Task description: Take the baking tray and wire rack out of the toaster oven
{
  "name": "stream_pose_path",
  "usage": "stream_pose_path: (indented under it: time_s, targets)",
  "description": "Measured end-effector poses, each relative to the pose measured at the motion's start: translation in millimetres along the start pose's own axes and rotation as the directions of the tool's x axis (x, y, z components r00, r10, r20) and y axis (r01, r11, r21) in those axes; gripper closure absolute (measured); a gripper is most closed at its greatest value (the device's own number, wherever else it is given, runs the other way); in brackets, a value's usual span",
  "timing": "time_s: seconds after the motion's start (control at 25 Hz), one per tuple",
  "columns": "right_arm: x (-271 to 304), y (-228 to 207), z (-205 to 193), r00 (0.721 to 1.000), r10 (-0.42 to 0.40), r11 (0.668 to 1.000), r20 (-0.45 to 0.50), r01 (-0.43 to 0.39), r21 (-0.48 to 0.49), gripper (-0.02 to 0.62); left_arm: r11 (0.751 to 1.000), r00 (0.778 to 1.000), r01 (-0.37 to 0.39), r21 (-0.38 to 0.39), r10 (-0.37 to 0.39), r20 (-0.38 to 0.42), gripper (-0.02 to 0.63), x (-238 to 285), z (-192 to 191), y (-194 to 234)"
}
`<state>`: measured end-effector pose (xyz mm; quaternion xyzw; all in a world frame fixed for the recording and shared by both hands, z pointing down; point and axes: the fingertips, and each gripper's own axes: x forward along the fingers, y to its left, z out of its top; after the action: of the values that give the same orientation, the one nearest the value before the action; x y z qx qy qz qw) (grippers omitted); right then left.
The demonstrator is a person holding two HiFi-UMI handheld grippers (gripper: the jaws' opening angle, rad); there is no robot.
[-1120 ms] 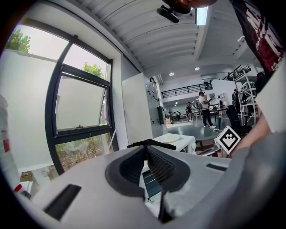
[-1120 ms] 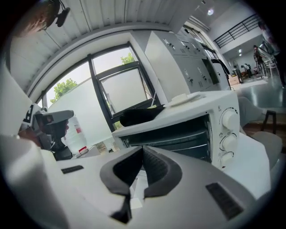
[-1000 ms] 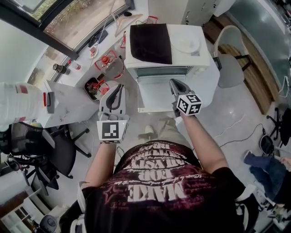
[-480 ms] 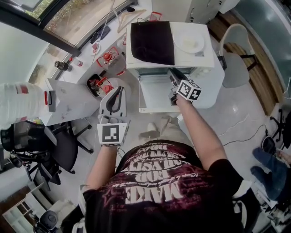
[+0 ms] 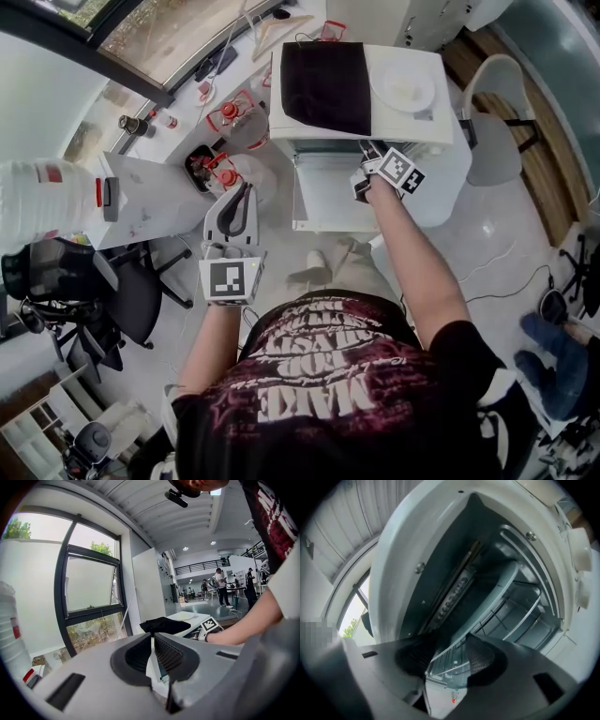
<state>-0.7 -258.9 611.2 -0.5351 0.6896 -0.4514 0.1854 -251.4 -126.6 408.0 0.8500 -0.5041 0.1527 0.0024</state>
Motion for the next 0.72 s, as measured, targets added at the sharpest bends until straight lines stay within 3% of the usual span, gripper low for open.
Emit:
stream_pose_path:
  time_s: [0.16,0.72]
  targets:
    - [5,-7,5,0.999,-0.035,0.999,0.015,0.035,0.042,0.457,1.000,1.000,-0.001,0.001,0.001,-0.006,0.581,-5,-4,1]
    - [-22,-2,-15,1.000,-0.013,0.999,-0.020,0.014,0.043,0.462,0.999,0.999,0.044,0.029,-0.045,0.014,0.581,-5,2,-10]
